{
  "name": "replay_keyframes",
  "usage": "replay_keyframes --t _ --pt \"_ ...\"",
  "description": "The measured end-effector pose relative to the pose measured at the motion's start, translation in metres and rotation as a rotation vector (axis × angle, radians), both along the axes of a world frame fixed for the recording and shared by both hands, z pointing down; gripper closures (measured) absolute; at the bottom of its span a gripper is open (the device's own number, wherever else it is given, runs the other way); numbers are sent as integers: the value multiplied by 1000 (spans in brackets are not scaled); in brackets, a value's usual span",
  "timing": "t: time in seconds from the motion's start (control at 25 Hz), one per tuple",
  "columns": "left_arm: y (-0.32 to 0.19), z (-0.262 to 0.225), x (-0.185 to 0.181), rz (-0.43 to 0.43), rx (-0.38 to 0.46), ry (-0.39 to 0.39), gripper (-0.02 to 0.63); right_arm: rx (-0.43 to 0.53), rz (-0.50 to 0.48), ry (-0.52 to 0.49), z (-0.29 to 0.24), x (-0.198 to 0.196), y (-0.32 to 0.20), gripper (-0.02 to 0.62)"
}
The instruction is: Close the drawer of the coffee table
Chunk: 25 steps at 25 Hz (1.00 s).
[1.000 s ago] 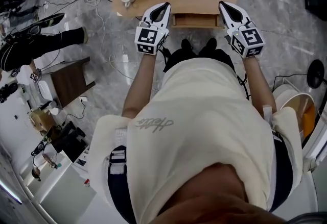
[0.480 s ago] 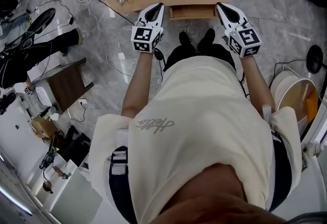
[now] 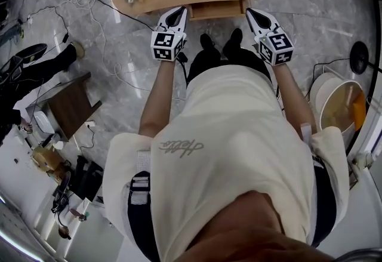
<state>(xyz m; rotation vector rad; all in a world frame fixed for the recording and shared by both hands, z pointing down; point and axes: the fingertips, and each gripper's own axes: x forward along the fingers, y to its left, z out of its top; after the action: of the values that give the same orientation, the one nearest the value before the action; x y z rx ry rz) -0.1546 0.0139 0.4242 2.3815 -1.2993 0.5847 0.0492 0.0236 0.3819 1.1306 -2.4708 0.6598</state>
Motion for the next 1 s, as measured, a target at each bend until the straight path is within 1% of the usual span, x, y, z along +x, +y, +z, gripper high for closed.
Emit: replay_keyframes --t 0.16,0.32,0.44,0.56,0.64,0.72,0.84,1.0 --pt "0 25 5 18 -41 -6 601 -76 29 19 32 13 11 600" --pt "0 52 16 56 -100 -3 601 -122 36 48 59 24 9 600" --pt "2 77 26 82 -165 24 601 -157 8 79 91 26 4 600" --pt "3 108 32 87 -226 39 601 -205 -38 131 134 29 -3 600" --pt "2 129 34 77 -261 34 601 -251 -43 156 164 33 -7 600" --pt "2 153 35 39 -314 40 601 -311 -21 152 191 38 -8 600" --pt "4 189 32 -21 -397 69 601 -399 27 122 226 41 -3 600" --pt "2 239 27 -39 -492 61 600 -484 119 113 273 47 -4 600"
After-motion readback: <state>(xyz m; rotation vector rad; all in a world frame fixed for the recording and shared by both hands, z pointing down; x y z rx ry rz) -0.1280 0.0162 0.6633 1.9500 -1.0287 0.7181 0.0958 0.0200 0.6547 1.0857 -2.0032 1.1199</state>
